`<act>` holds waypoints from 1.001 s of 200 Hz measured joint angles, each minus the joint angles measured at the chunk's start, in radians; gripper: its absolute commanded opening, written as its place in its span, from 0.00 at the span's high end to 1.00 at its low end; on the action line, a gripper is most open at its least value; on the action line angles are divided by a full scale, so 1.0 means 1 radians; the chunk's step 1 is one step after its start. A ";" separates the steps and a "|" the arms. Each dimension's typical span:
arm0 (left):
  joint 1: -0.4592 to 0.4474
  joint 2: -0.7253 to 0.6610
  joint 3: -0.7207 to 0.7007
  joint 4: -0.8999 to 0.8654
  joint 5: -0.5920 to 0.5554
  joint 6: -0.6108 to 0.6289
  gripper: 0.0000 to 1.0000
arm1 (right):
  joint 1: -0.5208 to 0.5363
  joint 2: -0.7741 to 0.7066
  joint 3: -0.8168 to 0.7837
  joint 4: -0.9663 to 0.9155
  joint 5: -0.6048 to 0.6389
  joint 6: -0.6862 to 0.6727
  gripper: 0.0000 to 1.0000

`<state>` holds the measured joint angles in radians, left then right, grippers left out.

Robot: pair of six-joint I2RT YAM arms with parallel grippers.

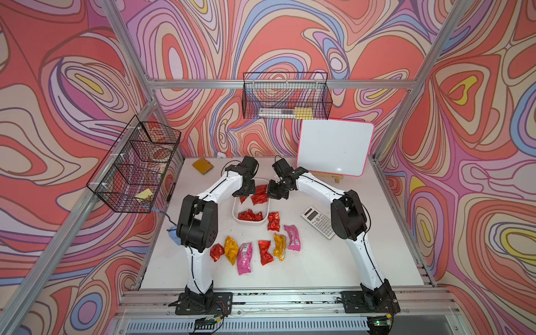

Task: Take the tea bags out of the storage box
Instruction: Pick up the tea bag from the storage box, then place the tea bag at the center of the board.

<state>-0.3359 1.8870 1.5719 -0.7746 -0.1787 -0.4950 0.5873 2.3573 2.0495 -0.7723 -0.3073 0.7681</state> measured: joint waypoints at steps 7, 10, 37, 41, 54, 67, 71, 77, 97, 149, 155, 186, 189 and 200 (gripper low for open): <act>0.000 -0.058 -0.030 0.001 0.001 -0.004 1.00 | -0.001 0.000 0.000 0.000 0.000 -0.002 0.95; 0.001 -0.085 -0.045 0.003 0.002 -0.007 1.00 | -0.001 0.000 0.000 0.000 0.000 -0.003 0.95; 0.013 -0.285 -0.185 0.011 0.018 -0.021 1.00 | -0.003 0.000 0.000 -0.001 0.000 -0.013 0.96; 0.018 -0.311 -0.212 0.013 0.019 -0.023 1.00 | -0.004 0.000 0.000 -0.001 0.000 -0.014 0.96; 0.042 -0.382 -0.310 0.015 0.031 -0.030 1.00 | -0.004 0.000 0.000 -0.001 0.000 -0.020 0.96; 0.069 -0.435 -0.409 0.016 0.048 -0.036 1.00 | -0.004 0.000 0.000 -0.001 0.000 -0.025 0.96; 0.077 -0.449 -0.440 0.014 0.054 -0.038 1.00 | -0.005 0.000 0.000 -0.001 0.000 -0.027 0.96; 0.092 -0.469 -0.488 0.013 0.063 -0.040 1.00 | -0.005 0.000 0.000 -0.001 0.000 -0.030 0.96; 0.118 -0.510 -0.607 0.013 0.082 -0.048 1.00 | -0.005 0.000 0.000 -0.001 0.000 -0.036 0.96; 0.158 -0.489 -0.743 0.057 0.113 -0.039 0.77 | -0.005 0.000 0.000 -0.002 0.000 -0.051 0.96; 0.159 -0.482 -0.743 0.060 0.116 -0.036 0.72 | -0.005 0.000 0.000 -0.002 0.000 -0.052 0.96; 0.159 -0.500 -0.732 0.071 0.129 -0.031 0.59 | -0.005 0.000 0.000 -0.002 0.001 -0.054 0.96; 0.159 -0.504 -0.727 0.070 0.129 -0.031 0.58 | -0.005 0.000 0.000 -0.002 0.001 -0.054 0.96; 0.159 -0.519 -0.692 0.057 0.139 -0.029 0.57 | -0.005 0.000 0.000 -0.002 0.001 -0.054 0.96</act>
<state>-0.1768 1.3682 0.8799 -0.7174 -0.0395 -0.5236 0.5819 2.3573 2.0499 -0.7742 -0.3061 0.7139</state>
